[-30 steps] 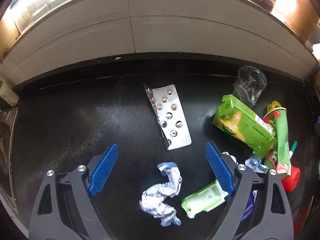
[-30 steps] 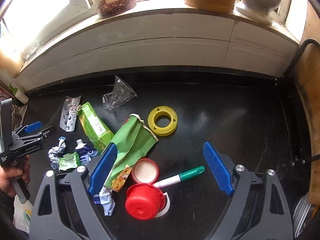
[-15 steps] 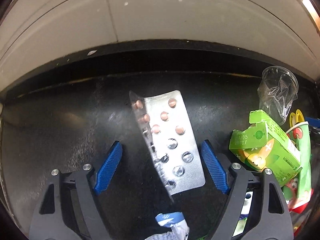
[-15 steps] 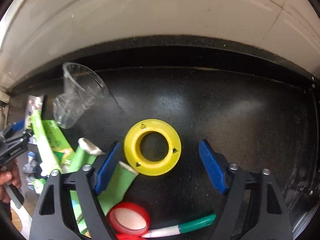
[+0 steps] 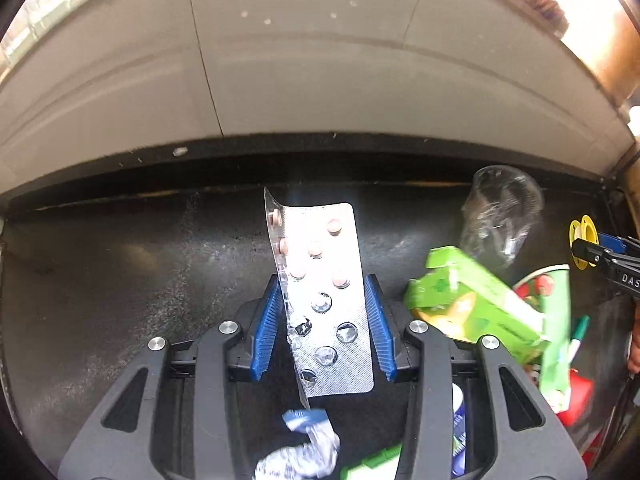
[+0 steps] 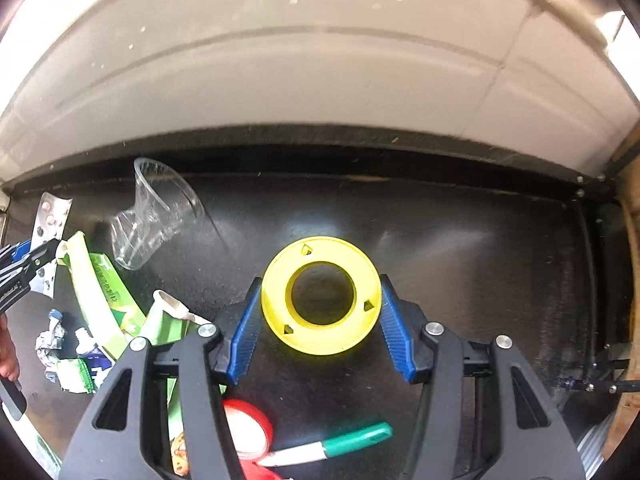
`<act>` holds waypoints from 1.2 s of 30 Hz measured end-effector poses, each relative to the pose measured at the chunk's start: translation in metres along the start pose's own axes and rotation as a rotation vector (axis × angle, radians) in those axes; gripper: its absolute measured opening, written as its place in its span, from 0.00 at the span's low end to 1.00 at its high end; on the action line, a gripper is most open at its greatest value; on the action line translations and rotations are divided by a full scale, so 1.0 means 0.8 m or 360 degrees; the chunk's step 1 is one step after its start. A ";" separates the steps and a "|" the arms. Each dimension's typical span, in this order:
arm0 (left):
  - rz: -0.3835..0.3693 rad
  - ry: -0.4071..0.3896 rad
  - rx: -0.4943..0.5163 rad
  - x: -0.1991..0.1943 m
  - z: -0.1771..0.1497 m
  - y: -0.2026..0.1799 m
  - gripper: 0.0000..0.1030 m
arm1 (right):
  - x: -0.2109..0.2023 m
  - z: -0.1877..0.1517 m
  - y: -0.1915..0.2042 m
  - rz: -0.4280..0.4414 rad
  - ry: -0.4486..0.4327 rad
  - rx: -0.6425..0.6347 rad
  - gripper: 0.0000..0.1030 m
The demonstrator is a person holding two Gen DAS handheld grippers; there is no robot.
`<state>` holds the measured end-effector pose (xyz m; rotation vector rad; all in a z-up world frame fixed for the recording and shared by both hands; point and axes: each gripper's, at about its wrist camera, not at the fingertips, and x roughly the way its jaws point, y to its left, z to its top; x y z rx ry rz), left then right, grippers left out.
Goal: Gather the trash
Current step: 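Grasp the pill blister pack with the left tool while the right tool grasps the yellow tape roll, then carry the blister pack and tape roll to the bin and release both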
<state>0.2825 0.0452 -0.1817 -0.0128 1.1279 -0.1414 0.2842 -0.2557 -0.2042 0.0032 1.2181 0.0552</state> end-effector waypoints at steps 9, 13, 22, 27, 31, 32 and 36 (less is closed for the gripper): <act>0.0025 -0.0104 0.0027 -0.099 -0.026 -0.021 0.40 | -0.089 -0.032 -0.003 0.0027 -0.0121 -0.0014 0.53; 0.0037 -0.0125 0.0021 -0.135 -0.050 -0.024 0.40 | -0.127 -0.045 -0.004 0.0050 -0.0166 -0.0046 0.53; 0.0067 -0.0157 -0.0018 -0.166 -0.101 -0.025 0.40 | -0.175 -0.083 0.020 0.0100 -0.0231 -0.0104 0.53; 0.0105 -0.0214 -0.0095 -0.193 -0.125 -0.009 0.40 | -0.197 -0.091 0.058 0.0157 -0.0269 -0.0218 0.53; 0.0172 -0.0252 -0.0216 -0.225 -0.156 0.025 0.40 | -0.218 -0.094 0.129 0.0269 -0.0297 -0.0415 0.53; 0.0196 -0.0260 -0.0252 -0.233 -0.167 0.036 0.40 | -0.222 -0.095 0.150 0.0306 -0.0298 -0.0467 0.53; 0.0352 -0.0284 -0.0433 -0.271 -0.227 0.090 0.40 | -0.238 -0.108 0.253 0.0483 -0.0303 -0.0738 0.53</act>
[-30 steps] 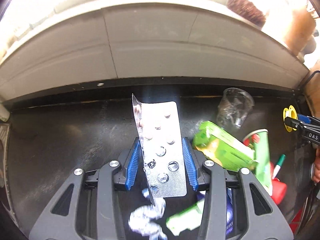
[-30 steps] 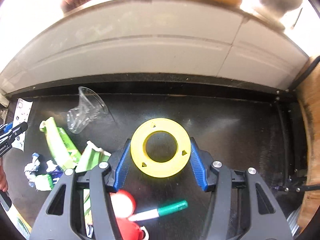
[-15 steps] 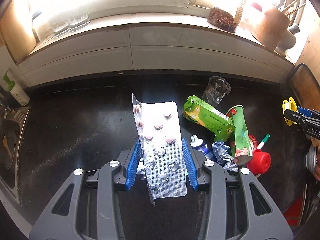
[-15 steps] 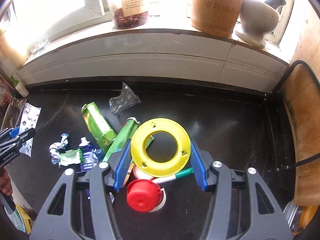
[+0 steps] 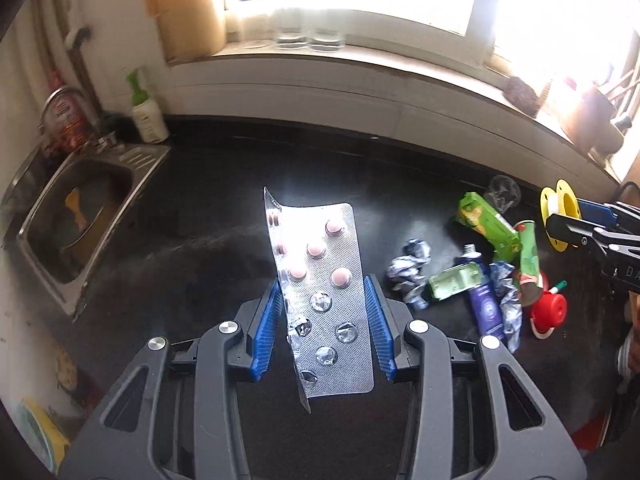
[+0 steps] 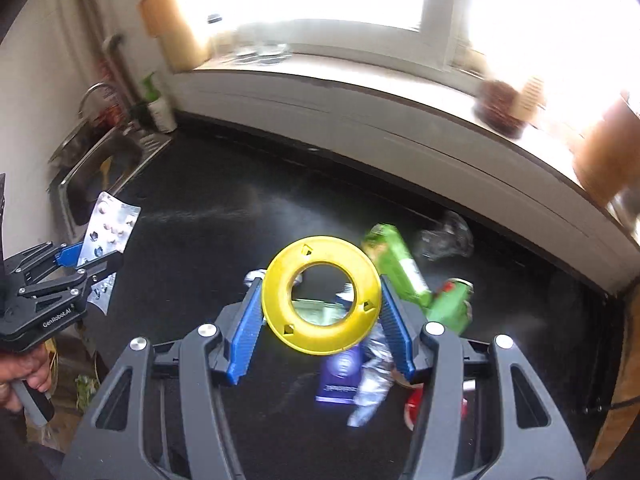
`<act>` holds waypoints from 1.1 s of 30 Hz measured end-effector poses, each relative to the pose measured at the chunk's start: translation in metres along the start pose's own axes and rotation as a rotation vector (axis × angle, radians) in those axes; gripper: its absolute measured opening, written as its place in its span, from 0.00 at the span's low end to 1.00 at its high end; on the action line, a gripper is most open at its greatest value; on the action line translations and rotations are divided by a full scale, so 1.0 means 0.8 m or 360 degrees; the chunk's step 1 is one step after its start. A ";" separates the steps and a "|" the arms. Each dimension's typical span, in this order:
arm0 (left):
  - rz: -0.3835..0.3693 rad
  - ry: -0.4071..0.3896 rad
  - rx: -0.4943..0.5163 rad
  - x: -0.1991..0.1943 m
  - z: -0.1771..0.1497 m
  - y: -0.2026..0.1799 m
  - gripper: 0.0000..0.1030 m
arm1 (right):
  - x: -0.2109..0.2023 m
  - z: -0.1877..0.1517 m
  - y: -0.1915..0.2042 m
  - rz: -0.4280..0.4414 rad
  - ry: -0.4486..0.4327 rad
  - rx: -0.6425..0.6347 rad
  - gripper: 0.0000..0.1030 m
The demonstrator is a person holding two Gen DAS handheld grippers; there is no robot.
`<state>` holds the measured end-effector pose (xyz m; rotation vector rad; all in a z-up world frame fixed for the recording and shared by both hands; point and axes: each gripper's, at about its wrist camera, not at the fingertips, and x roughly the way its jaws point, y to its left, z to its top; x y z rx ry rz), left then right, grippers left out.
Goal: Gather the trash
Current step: 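Carry the blister pack and tape roll to the bin and release both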
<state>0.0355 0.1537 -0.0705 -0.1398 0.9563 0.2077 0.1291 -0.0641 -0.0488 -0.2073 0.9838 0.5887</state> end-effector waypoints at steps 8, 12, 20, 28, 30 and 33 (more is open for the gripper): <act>0.0333 0.0030 -0.0485 -0.060 -0.121 0.165 0.40 | 0.048 0.011 0.243 0.0484 0.0124 -0.0578 0.53; 0.0487 0.0098 -0.0766 -0.086 -0.213 0.239 0.40 | 0.068 -0.016 0.359 0.0711 0.0238 -0.0846 0.53; 0.0607 0.0237 -0.1203 -0.086 -0.382 0.340 0.40 | 0.105 -0.096 0.554 0.1014 0.0503 -0.1193 0.53; 0.0507 0.0294 -0.1393 -0.020 -0.467 0.393 0.41 | 0.178 -0.155 0.668 0.1024 0.0716 -0.1319 0.53; 0.0469 0.0281 -0.1400 -0.006 -0.477 0.404 0.42 | 0.197 -0.167 0.686 0.1012 0.0761 -0.1338 0.54; 0.0443 0.0301 -0.1406 0.010 -0.487 0.415 0.61 | 0.218 -0.181 0.708 0.0990 0.0812 -0.1365 0.63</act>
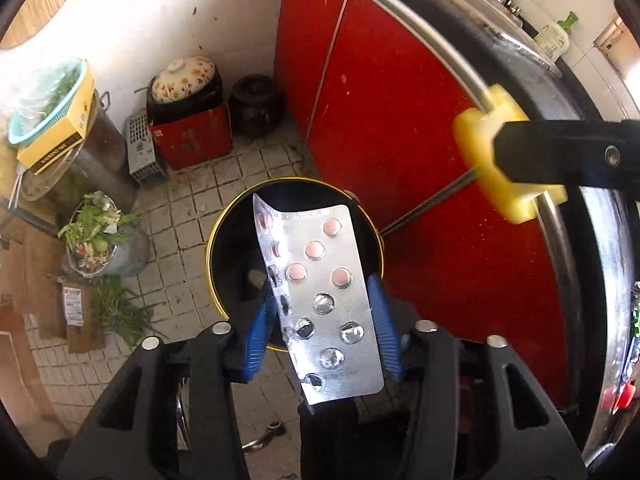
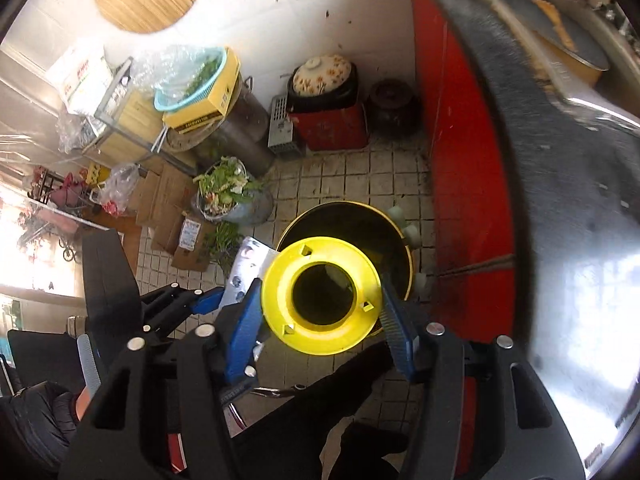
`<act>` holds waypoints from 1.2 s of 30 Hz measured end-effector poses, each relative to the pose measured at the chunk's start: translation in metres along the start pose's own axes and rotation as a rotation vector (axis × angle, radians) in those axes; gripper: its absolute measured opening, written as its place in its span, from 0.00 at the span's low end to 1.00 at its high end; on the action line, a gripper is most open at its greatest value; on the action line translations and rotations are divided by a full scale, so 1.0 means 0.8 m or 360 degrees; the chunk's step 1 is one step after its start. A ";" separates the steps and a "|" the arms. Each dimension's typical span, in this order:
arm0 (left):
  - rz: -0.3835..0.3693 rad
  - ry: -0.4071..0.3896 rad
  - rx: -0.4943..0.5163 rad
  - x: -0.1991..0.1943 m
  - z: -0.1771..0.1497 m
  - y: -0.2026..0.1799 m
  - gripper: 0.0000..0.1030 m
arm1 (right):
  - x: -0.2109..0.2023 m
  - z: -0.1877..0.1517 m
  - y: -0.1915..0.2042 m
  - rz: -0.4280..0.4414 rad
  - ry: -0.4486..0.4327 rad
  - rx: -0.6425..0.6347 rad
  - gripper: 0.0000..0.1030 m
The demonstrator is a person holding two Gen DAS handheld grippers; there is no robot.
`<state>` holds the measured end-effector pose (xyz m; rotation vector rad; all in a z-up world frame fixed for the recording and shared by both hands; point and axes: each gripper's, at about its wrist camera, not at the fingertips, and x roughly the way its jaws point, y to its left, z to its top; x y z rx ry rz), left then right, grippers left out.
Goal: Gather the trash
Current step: 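Carry the blister pack and tape roll to the bin and release both, then return both open tools to the countertop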
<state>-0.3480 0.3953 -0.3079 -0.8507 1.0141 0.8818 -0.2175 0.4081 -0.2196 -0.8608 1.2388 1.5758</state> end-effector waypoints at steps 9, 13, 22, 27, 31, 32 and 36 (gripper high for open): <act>0.0066 -0.0009 -0.0006 -0.005 0.004 0.008 0.77 | -0.004 0.005 -0.009 0.0016 -0.0008 0.0038 0.74; 0.0059 -0.0076 0.0052 -0.034 0.014 -0.007 0.77 | -0.046 -0.010 -0.025 0.0005 -0.0077 0.0095 0.74; -0.0082 -0.0301 0.0547 -0.114 0.053 -0.172 0.80 | -0.224 -0.105 -0.121 -0.0220 -0.0443 0.0407 0.79; -0.0311 -0.0360 0.0981 -0.145 0.053 -0.333 0.81 | -0.331 -0.221 -0.193 -0.0509 -0.0655 0.0763 0.82; -0.0539 -0.0350 0.1299 -0.165 0.023 -0.473 0.82 | -0.402 -0.347 -0.239 -0.0734 -0.0782 0.1121 0.82; -0.0578 -0.0337 0.1360 -0.166 0.013 -0.501 0.82 | -0.419 -0.383 -0.248 -0.0799 -0.0811 0.1222 0.82; -0.0761 -0.0272 0.1607 -0.180 -0.039 -0.620 0.82 | -0.465 -0.525 -0.265 -0.0983 -0.0914 0.1610 0.82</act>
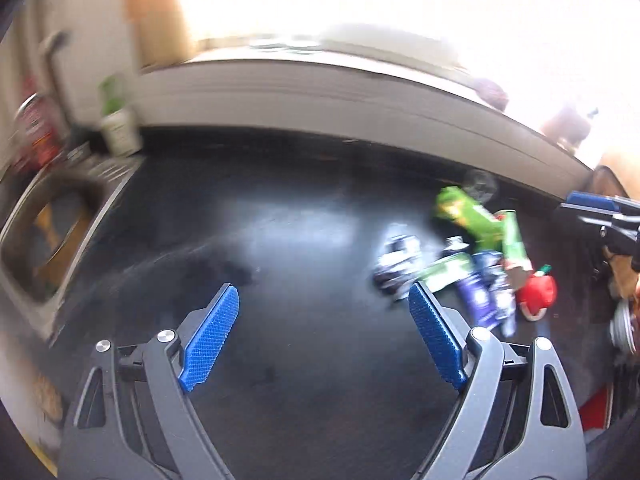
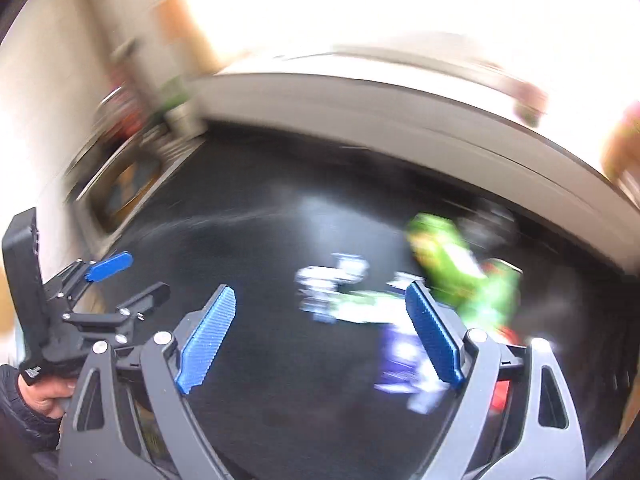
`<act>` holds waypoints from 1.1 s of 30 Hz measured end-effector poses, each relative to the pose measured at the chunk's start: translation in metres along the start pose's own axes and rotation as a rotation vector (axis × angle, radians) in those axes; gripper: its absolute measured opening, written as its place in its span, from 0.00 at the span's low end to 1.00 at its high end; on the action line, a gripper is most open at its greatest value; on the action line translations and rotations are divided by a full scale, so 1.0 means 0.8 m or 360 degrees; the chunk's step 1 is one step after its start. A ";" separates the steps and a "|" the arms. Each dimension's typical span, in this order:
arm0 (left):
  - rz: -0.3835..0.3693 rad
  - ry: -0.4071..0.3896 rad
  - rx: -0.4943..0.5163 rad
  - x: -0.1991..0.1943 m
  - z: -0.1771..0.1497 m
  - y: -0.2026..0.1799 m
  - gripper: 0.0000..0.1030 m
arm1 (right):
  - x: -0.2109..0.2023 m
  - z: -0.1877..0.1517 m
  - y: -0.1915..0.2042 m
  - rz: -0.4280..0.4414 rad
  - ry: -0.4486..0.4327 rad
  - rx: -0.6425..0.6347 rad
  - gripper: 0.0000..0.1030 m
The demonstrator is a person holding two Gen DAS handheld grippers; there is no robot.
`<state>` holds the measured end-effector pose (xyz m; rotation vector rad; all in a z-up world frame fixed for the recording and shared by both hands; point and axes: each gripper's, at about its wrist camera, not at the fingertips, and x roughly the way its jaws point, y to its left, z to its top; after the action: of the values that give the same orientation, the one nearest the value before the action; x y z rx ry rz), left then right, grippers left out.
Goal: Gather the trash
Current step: 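Return both open tools to the countertop, then grasp the crumpled tissue with the left tool while the right tool grasps the red cup lid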
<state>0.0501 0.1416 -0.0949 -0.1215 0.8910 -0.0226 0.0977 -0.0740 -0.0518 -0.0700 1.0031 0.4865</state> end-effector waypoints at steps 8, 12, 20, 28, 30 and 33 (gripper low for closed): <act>-0.0175 0.0065 0.0330 0.053 0.042 -0.150 0.82 | -0.058 -0.079 -0.189 -0.0246 -0.0045 0.0483 0.82; -0.0156 0.0118 0.0391 0.066 0.035 -0.168 0.82 | -0.060 -0.114 -0.221 -0.0276 -0.0013 0.0545 0.82; -0.0063 0.0241 0.0340 0.087 0.008 -0.124 0.82 | -0.018 -0.139 -0.214 -0.0240 0.0108 0.0489 0.82; -0.0013 0.0351 0.0209 0.155 -0.010 -0.077 0.82 | 0.060 -0.136 -0.212 -0.0233 0.0237 0.0404 0.81; -0.0009 0.0371 0.0192 0.173 -0.009 -0.072 0.82 | 0.077 -0.135 -0.214 -0.0248 0.0269 0.0385 0.81; 0.0010 0.0387 0.0200 0.201 -0.006 -0.069 0.82 | 0.095 -0.135 -0.221 -0.0256 0.0311 0.0382 0.81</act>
<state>0.1490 0.0753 -0.2159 0.0017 1.1300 -0.0887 0.1203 -0.2339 -0.2018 0.0169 1.2304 0.2124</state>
